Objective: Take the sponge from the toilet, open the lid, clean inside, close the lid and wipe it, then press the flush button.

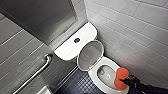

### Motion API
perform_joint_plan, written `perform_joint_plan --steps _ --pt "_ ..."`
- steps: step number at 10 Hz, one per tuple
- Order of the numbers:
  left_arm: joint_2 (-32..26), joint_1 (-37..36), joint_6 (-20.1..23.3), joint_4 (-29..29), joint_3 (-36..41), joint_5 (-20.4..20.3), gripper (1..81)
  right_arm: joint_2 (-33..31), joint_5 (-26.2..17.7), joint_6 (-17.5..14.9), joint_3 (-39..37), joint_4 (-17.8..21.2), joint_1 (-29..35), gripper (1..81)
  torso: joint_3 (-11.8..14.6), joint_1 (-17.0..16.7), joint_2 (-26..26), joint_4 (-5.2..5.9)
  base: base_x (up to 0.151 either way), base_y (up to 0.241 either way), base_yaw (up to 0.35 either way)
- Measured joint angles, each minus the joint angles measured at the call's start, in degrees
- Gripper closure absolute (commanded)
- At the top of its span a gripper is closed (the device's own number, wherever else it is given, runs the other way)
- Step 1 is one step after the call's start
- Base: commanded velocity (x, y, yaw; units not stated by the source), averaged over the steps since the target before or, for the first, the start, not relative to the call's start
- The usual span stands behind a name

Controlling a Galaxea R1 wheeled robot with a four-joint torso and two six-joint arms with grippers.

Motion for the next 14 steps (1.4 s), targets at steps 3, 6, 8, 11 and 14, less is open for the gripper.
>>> perform_joint_plan --steps 3,6,8,11,14 --pt "0.04 0.00 0.00 0.39 0.52 -0.06 1.0 -2.67 3.72 0.11 3.58 0.48 -3.80 81.1 0.00 0.00 0.00 0.00 0.000 0.000 0.000" --pt "0.09 0.02 0.00 1.96 1.49 -0.11 1.0 -5.90 3.47 0.44 8.35 0.52 -10.73 81.1 0.00 0.00 0.00 0.02 0.000 0.000 0.000" --pt "0.06 0.02 0.00 2.15 1.49 -0.09 1.0 -8.07 4.27 0.44 12.50 0.48 -17.94 81.1 0.00 0.00 0.00 0.02 0.000 0.000 0.000" --pt "0.83 0.00 0.00 3.23 1.56 -0.11 1.0 -8.63 8.12 0.44 16.91 0.52 -18.66 81.1 0.00 0.00 0.00 0.02 0.000 0.000 0.000" --pt "0.65 0.00 0.00 3.25 1.73 -0.12 1.0 -7.63 3.30 0.52 18.14 0.05 -11.25 81.1 0.00 0.00 0.00 0.02 0.000 0.000 0.000"
